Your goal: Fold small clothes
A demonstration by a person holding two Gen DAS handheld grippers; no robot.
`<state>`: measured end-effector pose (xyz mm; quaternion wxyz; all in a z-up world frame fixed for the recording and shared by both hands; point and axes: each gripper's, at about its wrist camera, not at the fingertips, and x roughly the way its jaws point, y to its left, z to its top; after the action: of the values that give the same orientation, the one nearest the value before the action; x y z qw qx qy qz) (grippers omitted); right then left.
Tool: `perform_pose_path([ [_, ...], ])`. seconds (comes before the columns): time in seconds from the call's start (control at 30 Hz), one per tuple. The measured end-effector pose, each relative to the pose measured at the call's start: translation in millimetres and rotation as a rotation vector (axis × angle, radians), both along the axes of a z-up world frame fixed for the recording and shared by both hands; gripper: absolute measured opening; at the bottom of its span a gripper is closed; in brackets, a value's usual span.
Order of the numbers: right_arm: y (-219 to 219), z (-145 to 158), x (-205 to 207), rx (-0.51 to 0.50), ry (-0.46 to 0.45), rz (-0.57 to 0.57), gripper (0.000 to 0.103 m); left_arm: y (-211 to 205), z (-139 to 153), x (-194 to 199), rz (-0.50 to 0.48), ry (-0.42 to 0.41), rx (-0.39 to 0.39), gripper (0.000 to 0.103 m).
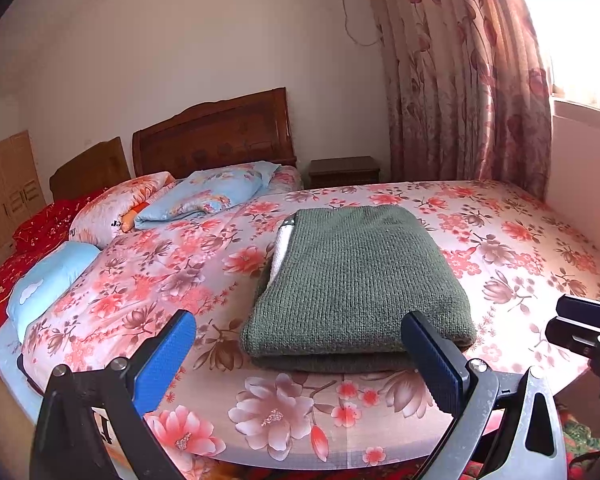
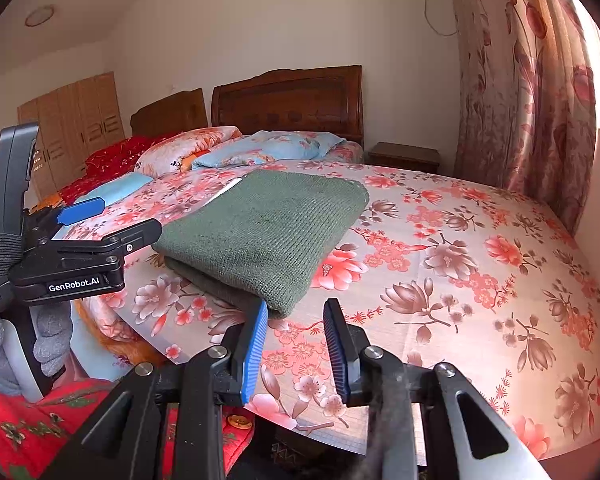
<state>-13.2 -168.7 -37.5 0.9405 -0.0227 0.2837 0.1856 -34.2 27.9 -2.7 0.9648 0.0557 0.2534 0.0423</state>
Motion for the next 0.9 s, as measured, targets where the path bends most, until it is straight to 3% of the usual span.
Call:
perform_pose_path([
  [0.9, -0.4, 0.8, 0.5, 0.001, 0.000, 0.000, 0.030, -0.2, -1.3, 0.5, -0.004, 0.004, -0.004, 0.103],
])
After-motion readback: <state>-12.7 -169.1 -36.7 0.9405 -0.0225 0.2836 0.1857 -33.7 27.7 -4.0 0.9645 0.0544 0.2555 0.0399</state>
